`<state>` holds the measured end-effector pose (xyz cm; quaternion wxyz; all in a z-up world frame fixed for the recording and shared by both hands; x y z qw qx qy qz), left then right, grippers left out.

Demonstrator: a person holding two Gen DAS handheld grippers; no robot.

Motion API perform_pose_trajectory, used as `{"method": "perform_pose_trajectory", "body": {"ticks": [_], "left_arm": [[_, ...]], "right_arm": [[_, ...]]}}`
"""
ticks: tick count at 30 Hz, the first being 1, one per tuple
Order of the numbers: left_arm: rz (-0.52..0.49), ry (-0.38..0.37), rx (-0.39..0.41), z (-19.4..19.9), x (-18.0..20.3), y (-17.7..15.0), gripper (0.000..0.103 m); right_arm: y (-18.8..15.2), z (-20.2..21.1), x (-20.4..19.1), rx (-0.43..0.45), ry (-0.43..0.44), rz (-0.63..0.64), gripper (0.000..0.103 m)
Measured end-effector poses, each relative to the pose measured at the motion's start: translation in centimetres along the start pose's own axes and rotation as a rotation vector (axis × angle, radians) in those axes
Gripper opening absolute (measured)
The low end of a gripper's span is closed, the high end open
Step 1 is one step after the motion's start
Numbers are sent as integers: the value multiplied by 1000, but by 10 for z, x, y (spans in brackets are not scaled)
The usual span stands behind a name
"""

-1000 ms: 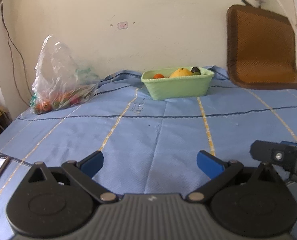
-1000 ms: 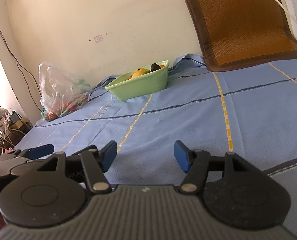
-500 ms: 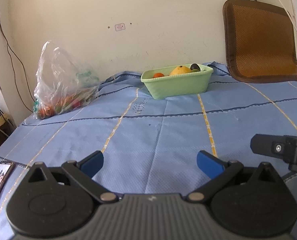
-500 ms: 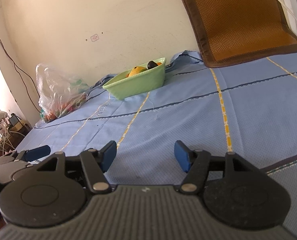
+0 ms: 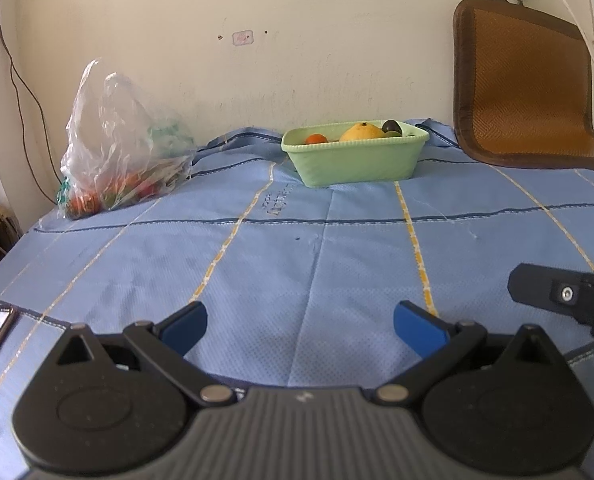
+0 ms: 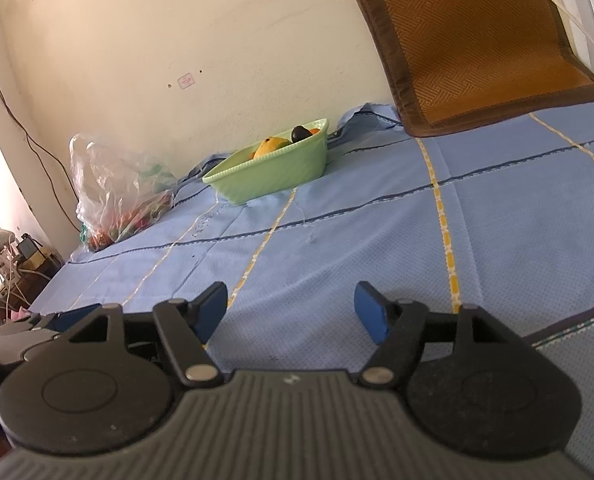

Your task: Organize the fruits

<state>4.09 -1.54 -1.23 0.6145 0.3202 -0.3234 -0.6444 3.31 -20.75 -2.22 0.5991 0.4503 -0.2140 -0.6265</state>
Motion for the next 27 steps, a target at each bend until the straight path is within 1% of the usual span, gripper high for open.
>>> {"method": "perform_pose_trajectory", "body": {"ticks": [17, 24, 27], "left_arm": [[32, -5, -19, -2, -6, -1, 103], [67, -29, -10, 0, -10, -1, 103], [77, -29, -40, -2, -11, -3, 103]], "right_arm": [[0, 0, 0, 3, -8, 4, 74], [0, 0, 0, 3, -12, 7, 75], [0, -1, 0, 4, -15, 9, 75]]}}
Point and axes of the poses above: each gripper's, at about its wrist camera, not at the fingertips, and z roughly against the way its jaws point, x to its right, y to its top, the point moved 3 cm from there along -z, roughly the way its jaws point, and after that the axes turned 10 degrees about -y, right-handed, at the moved point
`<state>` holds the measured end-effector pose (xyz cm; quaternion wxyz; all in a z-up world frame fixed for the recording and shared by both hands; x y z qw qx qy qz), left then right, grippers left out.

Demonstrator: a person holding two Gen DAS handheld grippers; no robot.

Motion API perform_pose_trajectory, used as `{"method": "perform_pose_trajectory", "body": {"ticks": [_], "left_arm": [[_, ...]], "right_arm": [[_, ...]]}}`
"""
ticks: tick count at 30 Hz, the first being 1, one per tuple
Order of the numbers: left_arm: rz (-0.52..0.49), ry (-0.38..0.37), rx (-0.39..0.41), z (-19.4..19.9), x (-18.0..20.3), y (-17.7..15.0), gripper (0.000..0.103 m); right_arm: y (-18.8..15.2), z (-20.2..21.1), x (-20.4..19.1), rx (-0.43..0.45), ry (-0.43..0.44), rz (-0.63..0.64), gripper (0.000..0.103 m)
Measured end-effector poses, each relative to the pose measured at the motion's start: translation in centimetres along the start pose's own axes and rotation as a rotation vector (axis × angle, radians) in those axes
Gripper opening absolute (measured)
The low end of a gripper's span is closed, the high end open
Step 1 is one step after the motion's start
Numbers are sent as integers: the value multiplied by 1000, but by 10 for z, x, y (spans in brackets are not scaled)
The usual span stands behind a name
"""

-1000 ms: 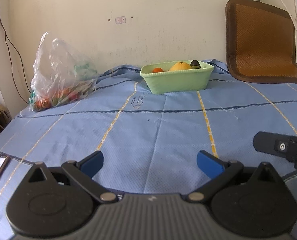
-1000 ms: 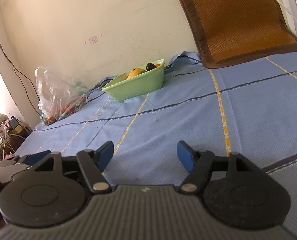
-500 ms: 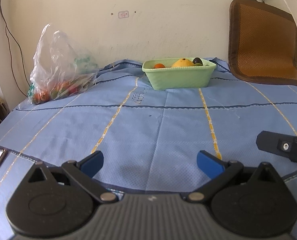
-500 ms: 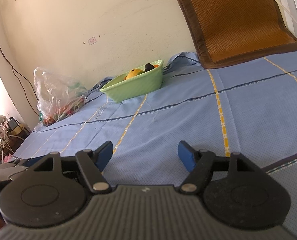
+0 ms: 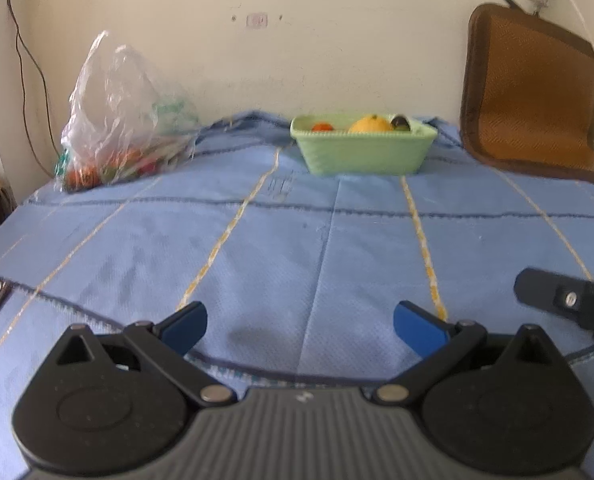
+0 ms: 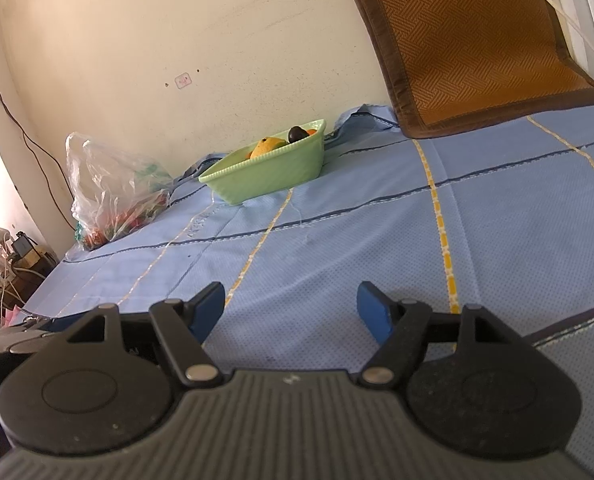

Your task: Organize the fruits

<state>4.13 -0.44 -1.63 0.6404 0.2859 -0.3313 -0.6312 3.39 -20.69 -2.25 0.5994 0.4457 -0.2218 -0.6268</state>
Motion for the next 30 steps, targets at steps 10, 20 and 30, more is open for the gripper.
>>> {"method": "perform_pose_trajectory", "body": {"ticks": [10, 20, 30], "left_arm": [[12, 2, -13, -2, -3, 0, 103], [-1, 20, -11, -1, -1, 0, 103], [-45, 37, -3, -1, 4, -1, 103]], "right_arm": [[0, 0, -2, 1, -8, 10, 76], [0, 0, -2, 0, -11, 15, 76], [0, 0, -2, 0, -11, 15, 77]]}}
Point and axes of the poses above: each gripper's, at about its wrist camera, not at the fingertips, and z roughly against the way its jaws point, x to its right, y to its top, the point moved 3 cm from there along -z, roughly the way its jaws point, and after that the axes turned 10 degrees about -y, right-handed, at the moved point
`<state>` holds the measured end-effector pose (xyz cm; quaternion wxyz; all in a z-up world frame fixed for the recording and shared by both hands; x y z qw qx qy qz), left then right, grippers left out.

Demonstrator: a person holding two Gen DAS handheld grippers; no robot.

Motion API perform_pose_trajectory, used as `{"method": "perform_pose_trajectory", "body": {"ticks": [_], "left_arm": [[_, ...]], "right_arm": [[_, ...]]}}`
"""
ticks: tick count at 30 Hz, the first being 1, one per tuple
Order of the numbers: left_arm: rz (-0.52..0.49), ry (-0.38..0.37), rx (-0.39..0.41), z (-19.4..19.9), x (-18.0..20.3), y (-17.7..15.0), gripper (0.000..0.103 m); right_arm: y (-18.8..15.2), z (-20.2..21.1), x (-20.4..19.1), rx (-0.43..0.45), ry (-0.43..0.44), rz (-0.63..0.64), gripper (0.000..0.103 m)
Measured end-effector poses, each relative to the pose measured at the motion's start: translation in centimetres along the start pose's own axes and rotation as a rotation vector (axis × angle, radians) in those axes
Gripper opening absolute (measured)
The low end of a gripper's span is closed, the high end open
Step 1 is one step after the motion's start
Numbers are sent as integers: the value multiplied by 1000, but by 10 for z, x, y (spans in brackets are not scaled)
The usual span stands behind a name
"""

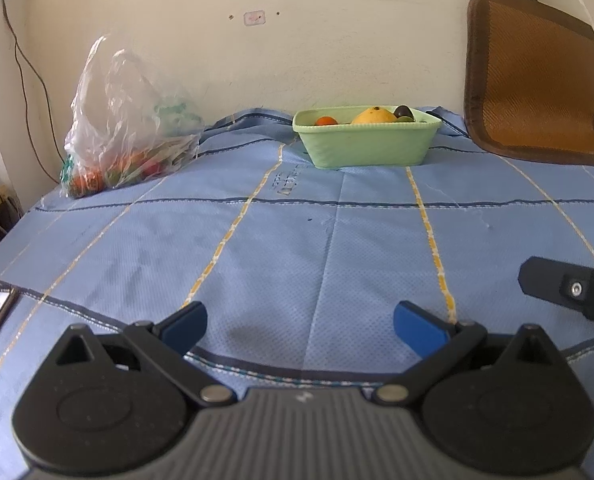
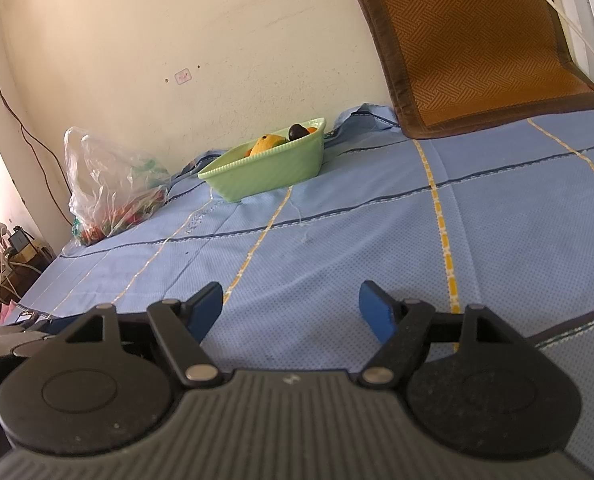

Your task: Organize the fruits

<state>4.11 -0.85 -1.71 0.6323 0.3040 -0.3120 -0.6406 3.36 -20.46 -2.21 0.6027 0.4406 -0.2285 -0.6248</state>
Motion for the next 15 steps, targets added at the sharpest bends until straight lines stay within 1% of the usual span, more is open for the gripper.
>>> {"method": "perform_pose_trajectory", "body": {"ticks": [15], "left_arm": [[-47, 10, 16, 3, 6, -1, 103]], "right_arm": [[-1, 0, -1, 1, 1, -4, 77]]}}
Point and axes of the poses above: each gripper's, at about its wrist camera, not at the fingertips, and z roughly against the way its jaws point, x to its right, y to its top, the point moved 3 cm from there along -z, roughly the way its jaws point, and after that the axes turned 10 degrees about -y, right-handed, at the moved point
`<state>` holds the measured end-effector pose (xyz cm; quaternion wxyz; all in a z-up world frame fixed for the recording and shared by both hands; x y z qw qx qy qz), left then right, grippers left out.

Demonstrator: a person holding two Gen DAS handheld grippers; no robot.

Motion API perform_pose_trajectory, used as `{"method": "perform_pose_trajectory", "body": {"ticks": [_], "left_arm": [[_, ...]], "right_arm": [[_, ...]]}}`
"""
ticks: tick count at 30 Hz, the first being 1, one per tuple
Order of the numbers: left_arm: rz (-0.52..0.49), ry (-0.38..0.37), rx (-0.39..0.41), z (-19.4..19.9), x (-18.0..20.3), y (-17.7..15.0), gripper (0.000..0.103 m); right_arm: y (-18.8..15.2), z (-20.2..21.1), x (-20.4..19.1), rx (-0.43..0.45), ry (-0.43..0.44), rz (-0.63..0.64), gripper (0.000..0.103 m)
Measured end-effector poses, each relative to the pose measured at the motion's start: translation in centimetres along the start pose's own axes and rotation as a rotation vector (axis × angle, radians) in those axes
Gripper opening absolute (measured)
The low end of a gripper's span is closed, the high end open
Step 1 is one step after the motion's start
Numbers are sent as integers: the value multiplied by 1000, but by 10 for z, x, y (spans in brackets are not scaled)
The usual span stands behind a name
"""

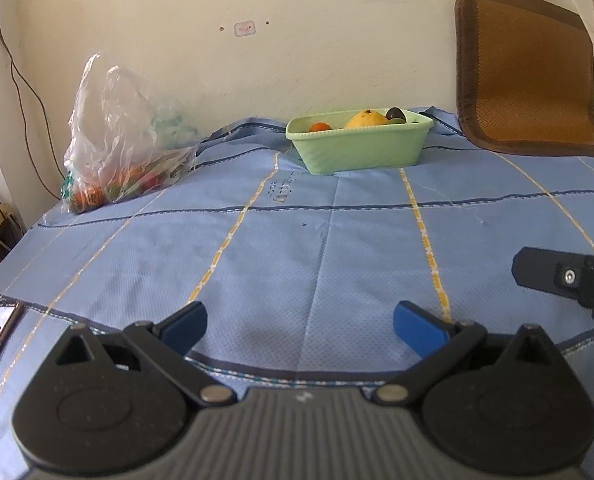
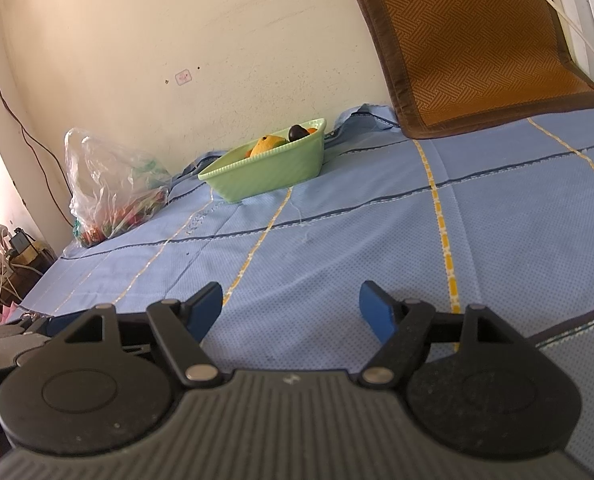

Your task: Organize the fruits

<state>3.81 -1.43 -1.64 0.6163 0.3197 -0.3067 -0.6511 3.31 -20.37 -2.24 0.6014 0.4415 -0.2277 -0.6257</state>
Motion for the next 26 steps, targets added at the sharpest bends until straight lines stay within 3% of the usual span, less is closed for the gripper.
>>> {"method": "perform_pose_trajectory", "body": {"ticks": [26], "left_arm": [[-55, -19, 47, 6, 7, 1, 103]], "right_arm": [[0, 0, 1, 0, 2, 1, 78]]}}
Point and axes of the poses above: each gripper's, at about its wrist camera, not at the fingertips, and z roughly against the way its jaws point, x to its right, y to its top, the point moved 3 cm from there along -z, roughly the way its jaws point, and after that the axes turned 10 degrees about -y, right-handed, at the moved point
